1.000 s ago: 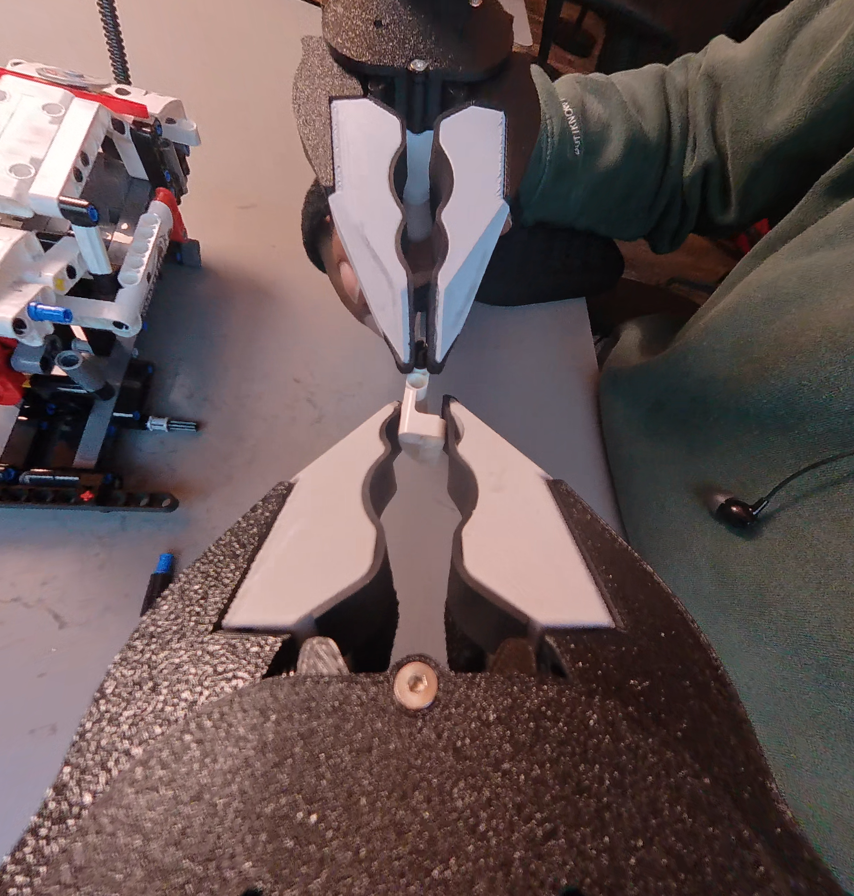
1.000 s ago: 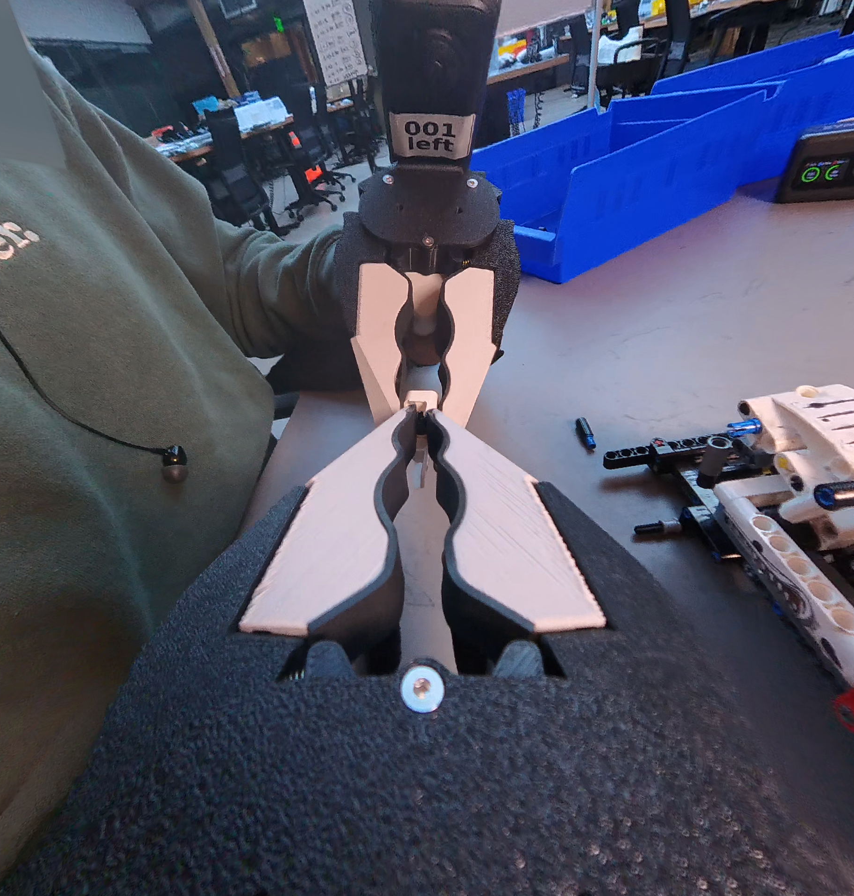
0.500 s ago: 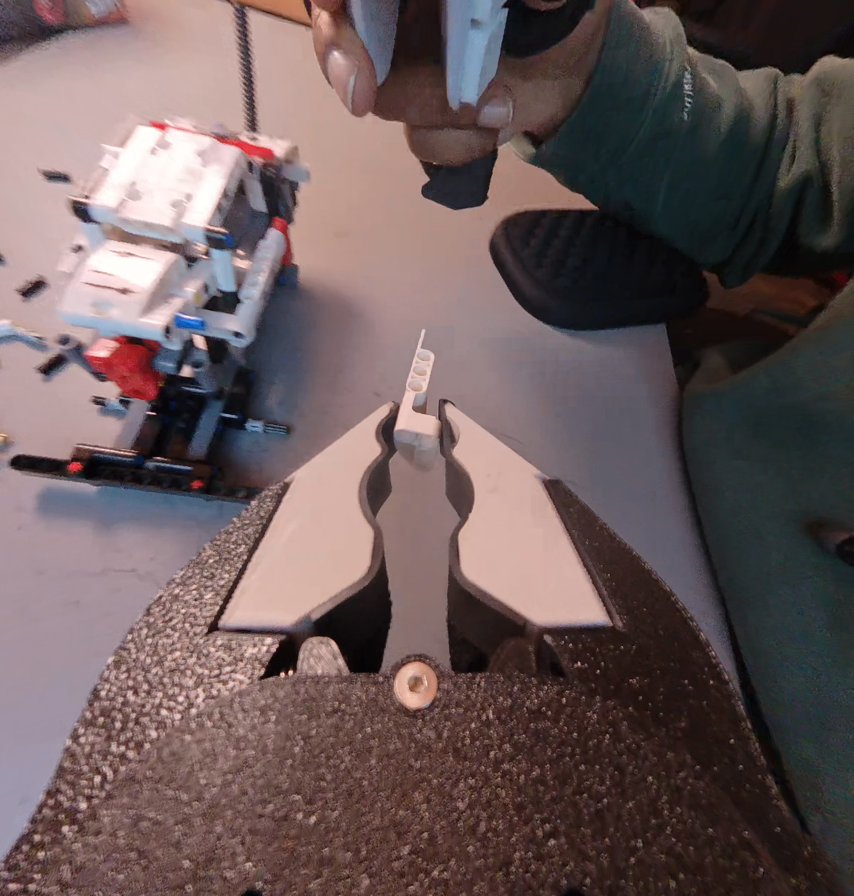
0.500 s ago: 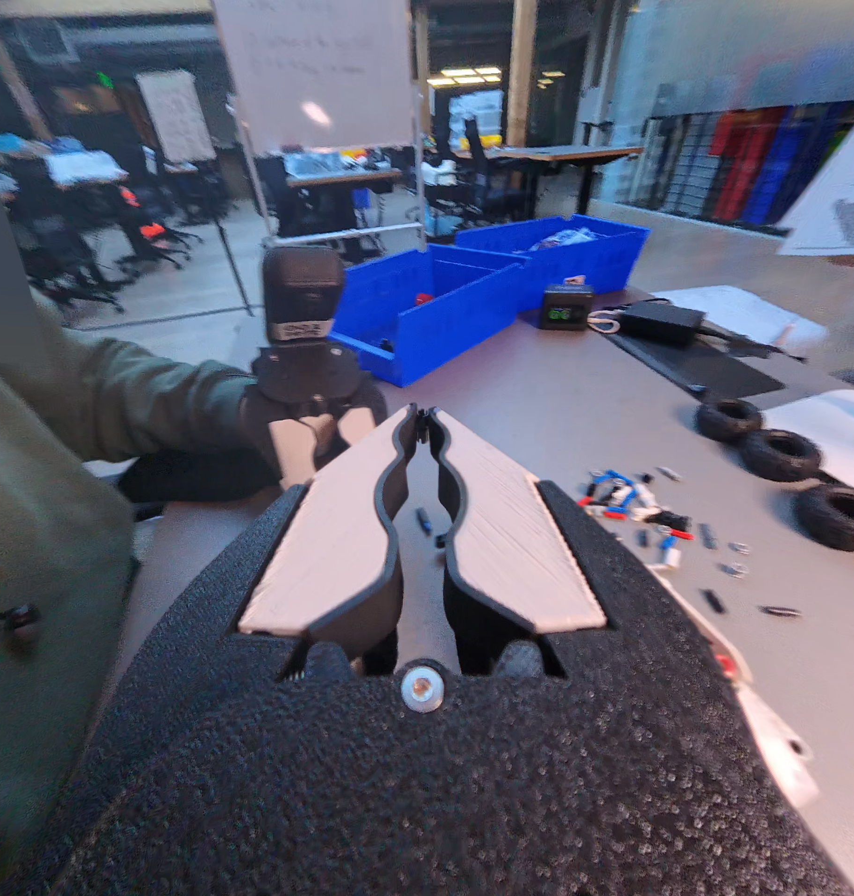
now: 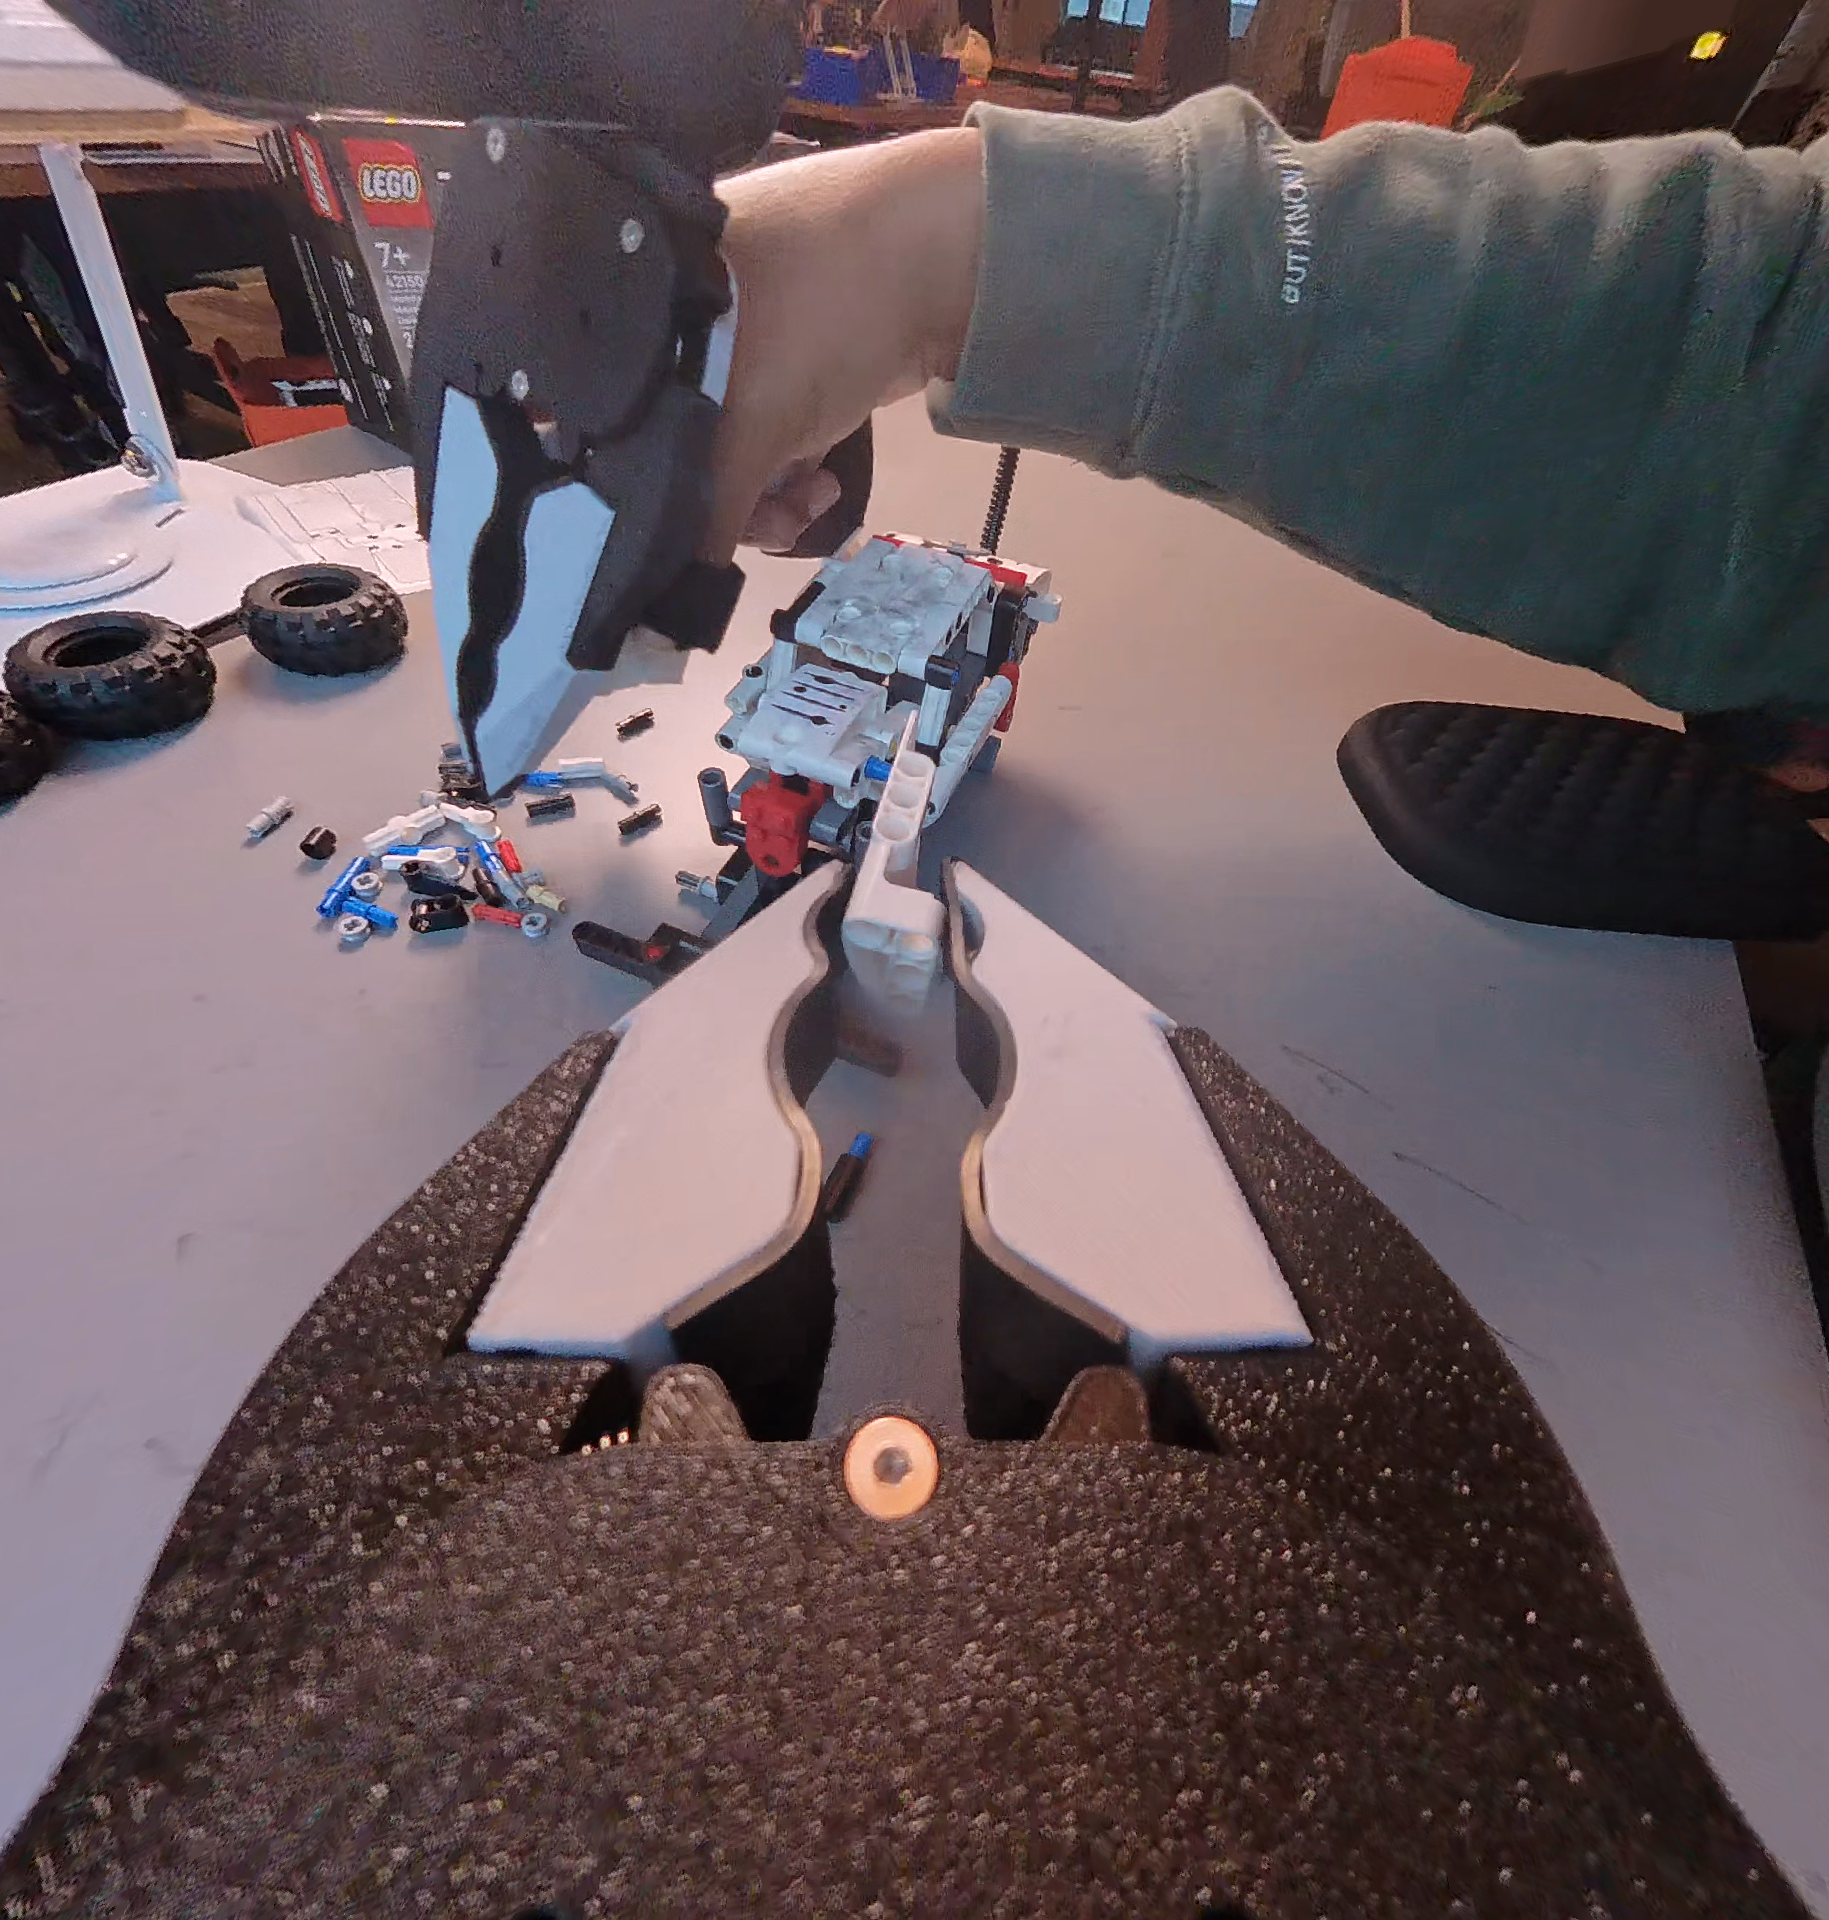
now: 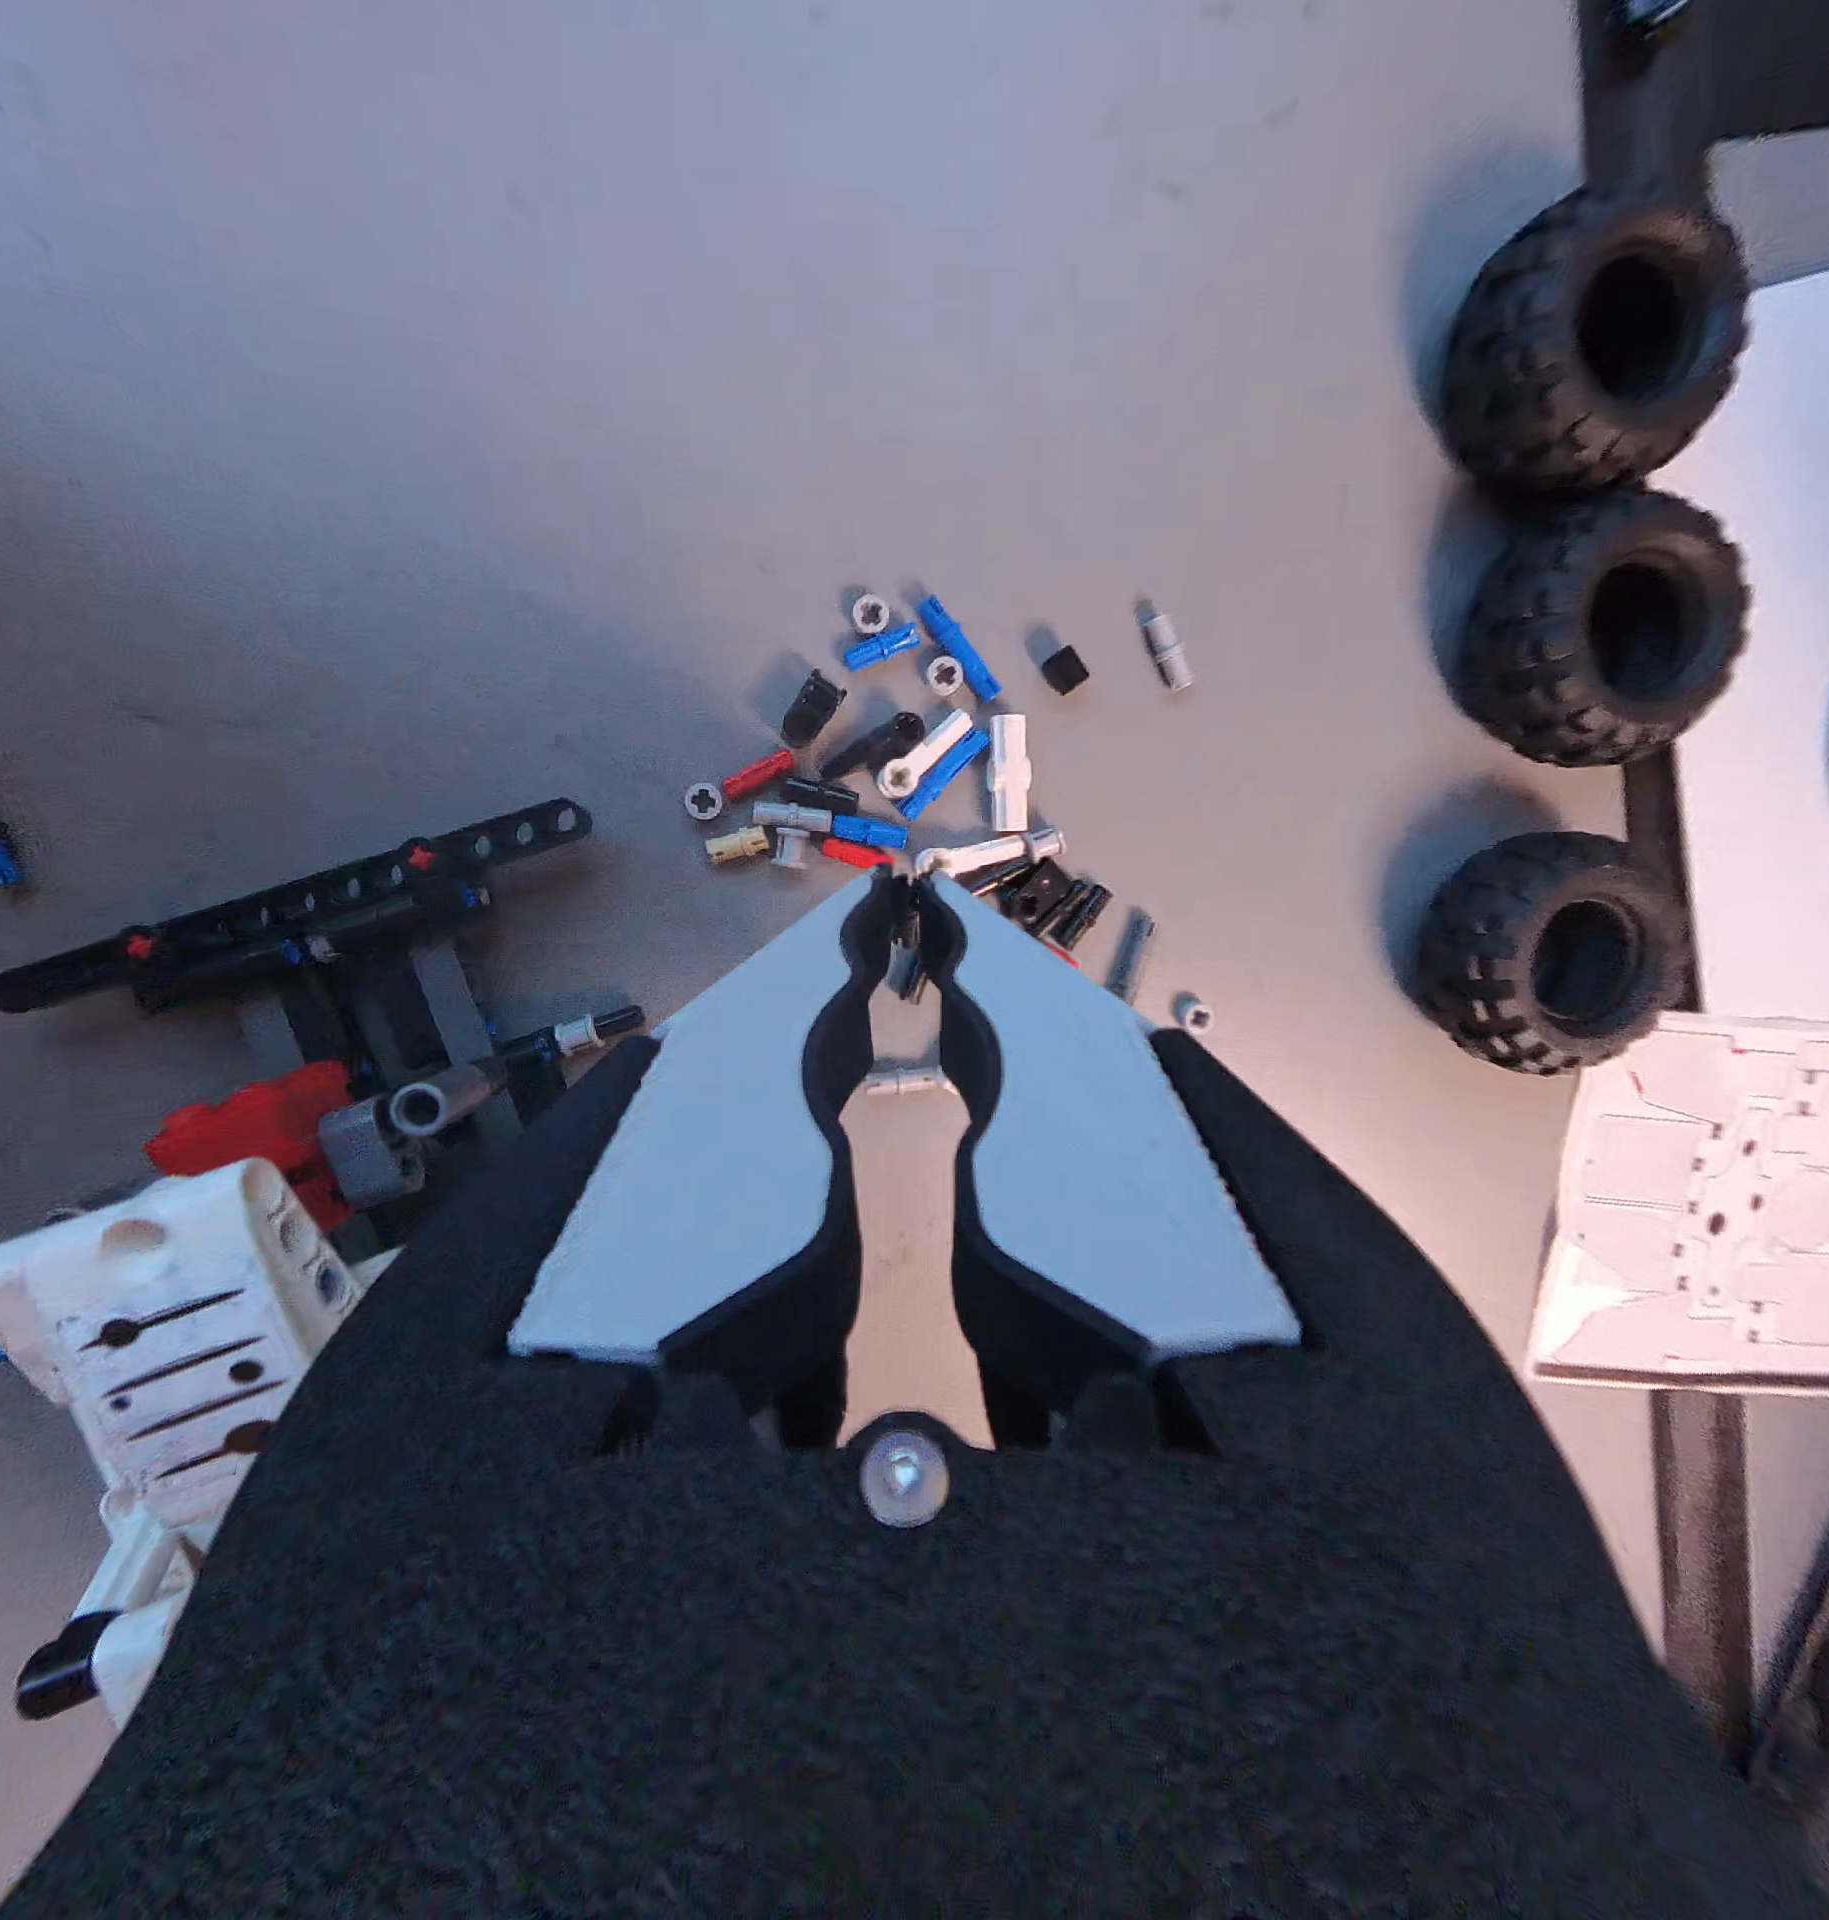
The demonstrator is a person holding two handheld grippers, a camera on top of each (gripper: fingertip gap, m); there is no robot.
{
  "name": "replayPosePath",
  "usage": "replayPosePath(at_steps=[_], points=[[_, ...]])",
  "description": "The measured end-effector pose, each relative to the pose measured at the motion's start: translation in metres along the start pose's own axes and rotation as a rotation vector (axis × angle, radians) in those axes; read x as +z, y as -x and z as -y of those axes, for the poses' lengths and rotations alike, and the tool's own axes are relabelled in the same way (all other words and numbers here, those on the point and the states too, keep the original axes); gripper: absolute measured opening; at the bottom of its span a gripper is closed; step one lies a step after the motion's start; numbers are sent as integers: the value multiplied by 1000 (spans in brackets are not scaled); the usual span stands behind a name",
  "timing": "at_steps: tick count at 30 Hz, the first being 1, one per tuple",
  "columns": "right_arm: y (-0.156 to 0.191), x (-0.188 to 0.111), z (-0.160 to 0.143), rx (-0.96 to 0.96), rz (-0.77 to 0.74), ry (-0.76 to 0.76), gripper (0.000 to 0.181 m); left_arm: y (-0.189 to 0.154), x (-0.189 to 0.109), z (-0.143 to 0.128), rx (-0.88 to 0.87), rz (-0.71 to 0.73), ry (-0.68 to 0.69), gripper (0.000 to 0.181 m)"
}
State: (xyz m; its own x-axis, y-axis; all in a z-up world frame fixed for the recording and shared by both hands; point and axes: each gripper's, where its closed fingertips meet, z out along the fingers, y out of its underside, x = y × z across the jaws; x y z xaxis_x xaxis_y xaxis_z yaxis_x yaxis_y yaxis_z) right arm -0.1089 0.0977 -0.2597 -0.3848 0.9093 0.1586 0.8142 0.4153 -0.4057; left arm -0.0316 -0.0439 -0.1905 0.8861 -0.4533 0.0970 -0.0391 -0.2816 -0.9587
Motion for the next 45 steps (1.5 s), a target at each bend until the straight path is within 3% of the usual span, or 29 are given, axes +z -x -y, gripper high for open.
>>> replayPosePath(at_steps=[2,6,9,12,15,18,23,25,27,32,34,37,40,43,45], points=[[-1,7,-5,14,28,42,4,-1,0,0,0,-3,1,16],[-6,5,-5,42,26,34,24,-4,2,-3,1,-17,11,16],[-11,-22,16,68,-14,-114,34,-4,3,-4,6,-18,14,16],[-7,-71,43,64,-86,-329,35,-5,4,-3,4,-20,11,16],[36,-125,60,-23,-54,-569,31,-7,3,-2,-36,-49,-1,16],[103,-151,47,-138,64,-701,28,-9,0,4,-33,-61,-32,16],[160,-146,14,-87,161,-796,28,-30,-3,16,97,-114,-92,16],[170,-145,8,-61,173,-843,24,-42,-3,18,208,-126,-106,16],[175,-147,4,-48,150,-894,9,-53,0,14,306,-129,-97,16],[184,-138,-6,-79,89,-865,1,-61,2,13,336,-148,-101,16],[186,-141,-6,-114,43,-897,0,-60,2,12,323,-155,-109,16],[180,-151,-4,-203,-113,-963,0,-56,0,19,196,-189,-153,36],[168,-160,-4,-348,-397,-970,0,-51,-7,29,-85,-323,-204,57],[169,-164,-2,-529,-636,-941,0,-51,-14,36,-389,-519,-231,61],[173,-163,0,-633,-734,-910,0,-53,-14,36,-481,-586,-229,60]])
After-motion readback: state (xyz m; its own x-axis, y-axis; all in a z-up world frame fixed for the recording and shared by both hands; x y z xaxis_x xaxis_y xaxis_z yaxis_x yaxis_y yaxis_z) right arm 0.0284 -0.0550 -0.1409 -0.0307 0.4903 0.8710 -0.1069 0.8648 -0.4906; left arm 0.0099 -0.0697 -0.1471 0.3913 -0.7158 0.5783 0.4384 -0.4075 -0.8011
